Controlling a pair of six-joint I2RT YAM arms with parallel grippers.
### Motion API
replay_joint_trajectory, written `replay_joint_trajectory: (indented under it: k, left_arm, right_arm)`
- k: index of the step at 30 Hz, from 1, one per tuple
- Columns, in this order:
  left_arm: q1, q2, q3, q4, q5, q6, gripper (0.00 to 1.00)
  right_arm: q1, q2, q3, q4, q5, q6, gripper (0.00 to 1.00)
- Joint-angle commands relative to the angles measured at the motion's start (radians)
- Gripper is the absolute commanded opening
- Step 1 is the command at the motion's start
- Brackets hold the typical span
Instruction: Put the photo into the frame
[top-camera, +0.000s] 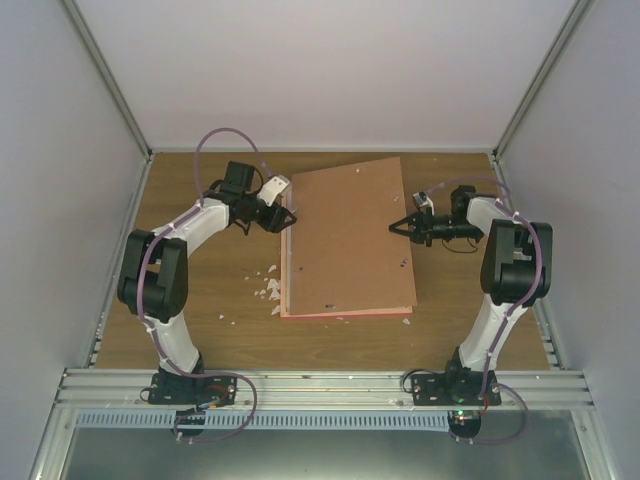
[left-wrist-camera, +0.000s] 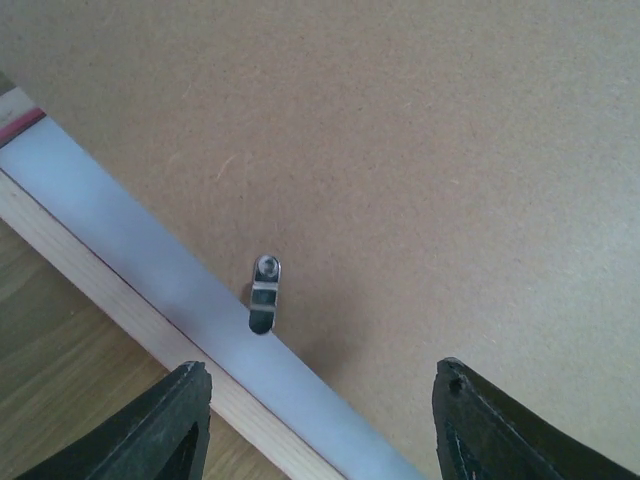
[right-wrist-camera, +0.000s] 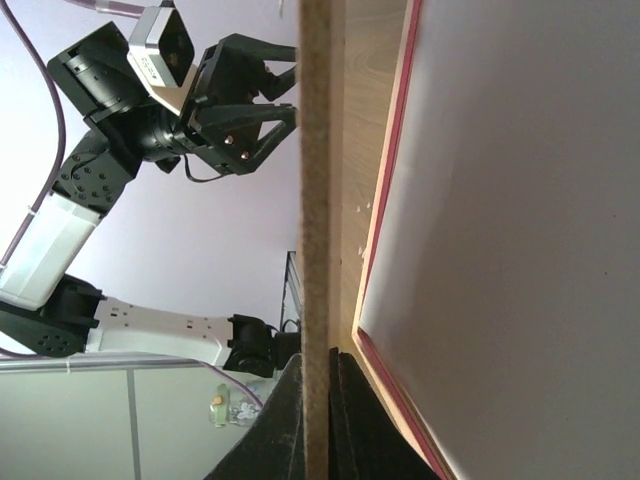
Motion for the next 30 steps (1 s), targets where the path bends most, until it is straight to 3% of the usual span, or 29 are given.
replay_joint_trajectory:
  k: [1,7,19,30]
  left_arm:
    - [-0.010,0.040,0.060,0.055,-0.061,-0.004,0.61]
    - [-0.010,0.062,0.069,0.068,-0.125,-0.032,0.61]
    - [0.026,0.074,0.026,0.067,-0.149,-0.046,0.62]
    - [0.042,0.139,0.001,0.054,-0.244,-0.045,0.42]
  right_arm:
    - [-0.013,-0.002,0.043,-0.030,-0.066,-0.015,0.01]
    - [-0.021,-0.017,0.052,0.013,0.037,0.087,0.01]
    - [-0.002,0.087,0.095,0.028,0.006,0.144,0.00]
    - [0.025,0.210,0.190,-0.045,-0.005,0.089,0.01]
